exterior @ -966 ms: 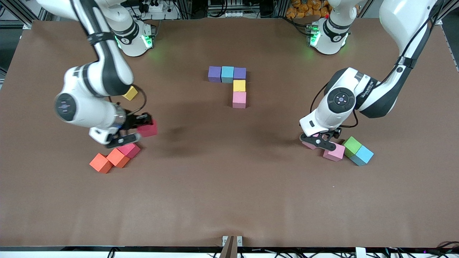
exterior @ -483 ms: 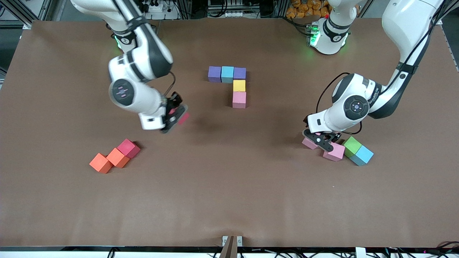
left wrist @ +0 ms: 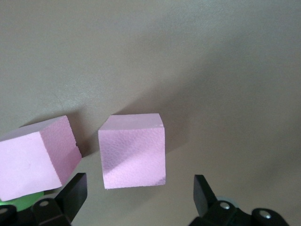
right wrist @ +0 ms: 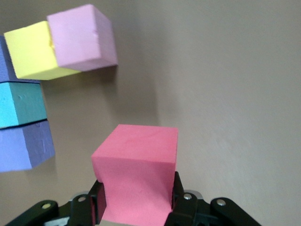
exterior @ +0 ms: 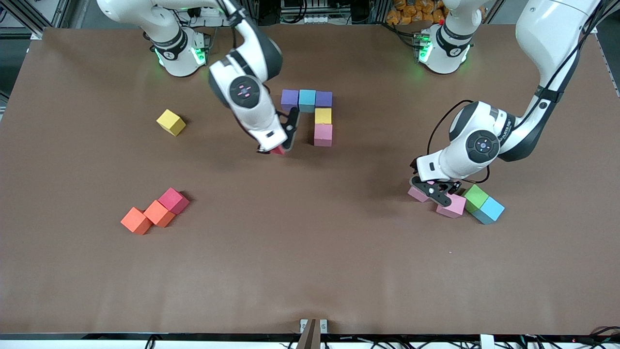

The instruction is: Form number 2 with 11 blocks

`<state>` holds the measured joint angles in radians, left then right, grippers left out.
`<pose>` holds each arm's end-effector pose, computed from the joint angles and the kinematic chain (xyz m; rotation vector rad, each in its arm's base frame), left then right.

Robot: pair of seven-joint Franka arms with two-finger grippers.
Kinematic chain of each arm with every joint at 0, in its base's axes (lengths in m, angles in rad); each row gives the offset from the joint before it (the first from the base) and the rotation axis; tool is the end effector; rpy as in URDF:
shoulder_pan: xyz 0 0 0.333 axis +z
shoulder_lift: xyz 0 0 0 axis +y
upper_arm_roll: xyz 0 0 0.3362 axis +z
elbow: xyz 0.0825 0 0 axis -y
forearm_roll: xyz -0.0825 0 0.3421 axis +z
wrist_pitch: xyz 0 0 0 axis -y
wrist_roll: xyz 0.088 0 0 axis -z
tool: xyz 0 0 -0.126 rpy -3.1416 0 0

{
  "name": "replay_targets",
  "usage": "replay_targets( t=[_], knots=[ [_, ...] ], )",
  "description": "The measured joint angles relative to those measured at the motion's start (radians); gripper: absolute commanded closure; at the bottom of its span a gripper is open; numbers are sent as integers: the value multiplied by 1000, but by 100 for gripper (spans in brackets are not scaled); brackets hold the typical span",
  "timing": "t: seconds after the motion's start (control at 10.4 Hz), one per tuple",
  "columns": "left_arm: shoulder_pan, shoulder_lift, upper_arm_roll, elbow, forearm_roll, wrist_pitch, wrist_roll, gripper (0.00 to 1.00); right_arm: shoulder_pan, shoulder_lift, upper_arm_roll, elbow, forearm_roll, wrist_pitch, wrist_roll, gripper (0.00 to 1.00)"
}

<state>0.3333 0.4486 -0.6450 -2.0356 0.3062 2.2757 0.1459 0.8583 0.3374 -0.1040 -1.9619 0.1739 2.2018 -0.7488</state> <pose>0.5422 -0.1469 0.2835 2.9460 -0.9694 -0.1535 0.4111 0.4023 0.3240 -2.3254 -1.9546 0.1433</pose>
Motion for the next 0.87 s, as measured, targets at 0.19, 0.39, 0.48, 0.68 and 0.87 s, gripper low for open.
replay_targets(
  t=[0.19, 0.39, 0.48, 0.68, 0.87],
  knots=[
    [-12, 11, 2, -2, 0, 10, -45, 0, 80, 35, 0, -1, -2, 67, -4, 98],
    [-33, 25, 27, -4, 11, 43, -52, 0, 128, 68, -1, -2, -3, 104, -4, 99],
    [-36, 35, 40, -4, 28, 55, -52, 0, 136, 79, -1, -2, -3, 111, -4, 100],
    [-36, 50, 49, -3, 40, 68, -52, 0, 137, 95, -2, -2, -3, 118, -4, 100],
    [-42, 54, 49, -3, 41, 69, -52, 0, 137, 109, -2, -1, -3, 119, 18, 100]
  ],
)
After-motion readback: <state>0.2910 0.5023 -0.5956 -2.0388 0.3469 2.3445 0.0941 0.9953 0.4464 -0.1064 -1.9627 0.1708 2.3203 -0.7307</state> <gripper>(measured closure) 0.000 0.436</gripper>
